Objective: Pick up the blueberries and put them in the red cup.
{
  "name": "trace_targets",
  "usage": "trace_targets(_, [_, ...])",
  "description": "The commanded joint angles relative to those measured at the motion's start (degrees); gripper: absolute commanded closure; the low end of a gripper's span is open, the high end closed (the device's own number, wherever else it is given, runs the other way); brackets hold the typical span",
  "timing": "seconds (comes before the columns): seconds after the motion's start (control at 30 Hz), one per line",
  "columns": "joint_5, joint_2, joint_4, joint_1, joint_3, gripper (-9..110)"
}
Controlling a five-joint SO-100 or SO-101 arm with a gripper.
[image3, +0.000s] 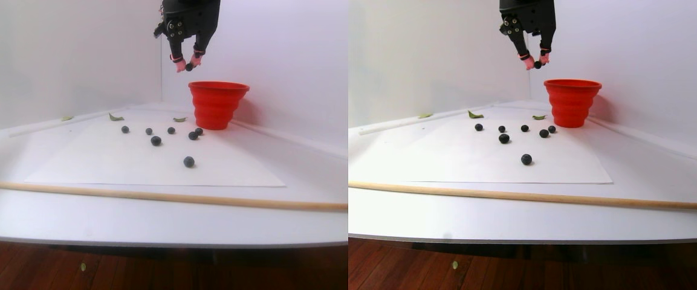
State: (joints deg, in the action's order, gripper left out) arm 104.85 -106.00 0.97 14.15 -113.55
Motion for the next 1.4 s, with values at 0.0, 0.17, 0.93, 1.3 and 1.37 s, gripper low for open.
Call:
trace_targets(0.0, [-0.5, -0.8, -0.6, 1.8, 7.2, 94])
trace_targets(0.17, [-0.4, 0.8, -1.4, 2.5, 9.0, 94])
trace_targets(0.93, [-1.1, 10.3, -7.0, 6.5, 17.5, 94])
trace_targets(1.3, [-1.8, 11.4, -8.7, 6.7, 18.5, 81])
trace_targets(1.37, [-1.8, 10.9, -8.7, 6.6, 18.2, 81])
